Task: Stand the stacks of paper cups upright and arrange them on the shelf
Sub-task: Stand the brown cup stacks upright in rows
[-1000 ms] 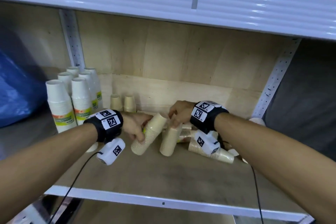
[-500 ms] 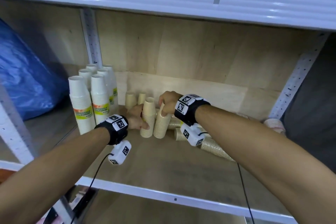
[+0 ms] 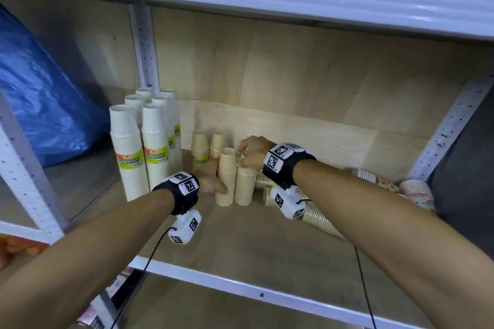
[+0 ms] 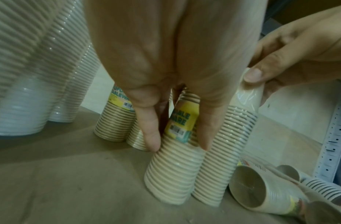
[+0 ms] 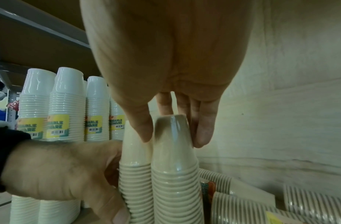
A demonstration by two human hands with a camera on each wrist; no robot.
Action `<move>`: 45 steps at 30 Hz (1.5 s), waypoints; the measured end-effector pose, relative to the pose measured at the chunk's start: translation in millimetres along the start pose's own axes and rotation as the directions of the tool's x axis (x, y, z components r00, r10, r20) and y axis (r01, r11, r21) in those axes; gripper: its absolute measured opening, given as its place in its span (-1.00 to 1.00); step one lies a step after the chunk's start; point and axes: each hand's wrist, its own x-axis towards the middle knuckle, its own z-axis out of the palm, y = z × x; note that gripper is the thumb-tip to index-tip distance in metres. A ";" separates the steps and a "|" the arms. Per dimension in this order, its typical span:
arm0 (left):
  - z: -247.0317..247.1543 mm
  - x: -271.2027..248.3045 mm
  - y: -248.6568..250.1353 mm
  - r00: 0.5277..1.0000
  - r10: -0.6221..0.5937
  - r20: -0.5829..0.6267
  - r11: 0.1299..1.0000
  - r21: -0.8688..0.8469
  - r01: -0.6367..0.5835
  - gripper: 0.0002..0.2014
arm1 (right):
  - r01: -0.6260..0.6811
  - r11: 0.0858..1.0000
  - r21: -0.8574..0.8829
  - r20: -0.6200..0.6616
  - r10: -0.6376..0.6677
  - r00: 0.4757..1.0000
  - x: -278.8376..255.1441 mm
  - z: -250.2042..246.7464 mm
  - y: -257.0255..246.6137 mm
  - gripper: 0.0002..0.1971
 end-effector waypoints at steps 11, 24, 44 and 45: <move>-46.4 4.9 36.1 0.994 0.091 -0.068 0.995 -0.021 -0.093 -0.42 | -0.110 0.992 -0.070 -0.077 0.104 0.992 10.0 -8.1 -6.2 -0.64; -61.2 8.2 46.0 0.989 0.114 -0.096 0.987 0.126 -0.101 -0.75 | -0.104 0.980 -0.168 0.007 0.106 0.994 11.1 -11.4 -13.5 -0.69; -61.2 -6.1 50.0 0.992 0.109 -0.068 0.989 0.111 -0.101 -0.57 | -0.139 0.982 -0.131 0.023 0.143 0.989 10.9 -13.5 -18.9 -0.70; -61.5 -6.0 49.4 0.992 0.111 -0.060 0.989 0.109 -0.104 -0.56 | -0.154 0.981 -0.119 -0.014 0.153 0.988 11.4 -12.3 -18.8 -0.75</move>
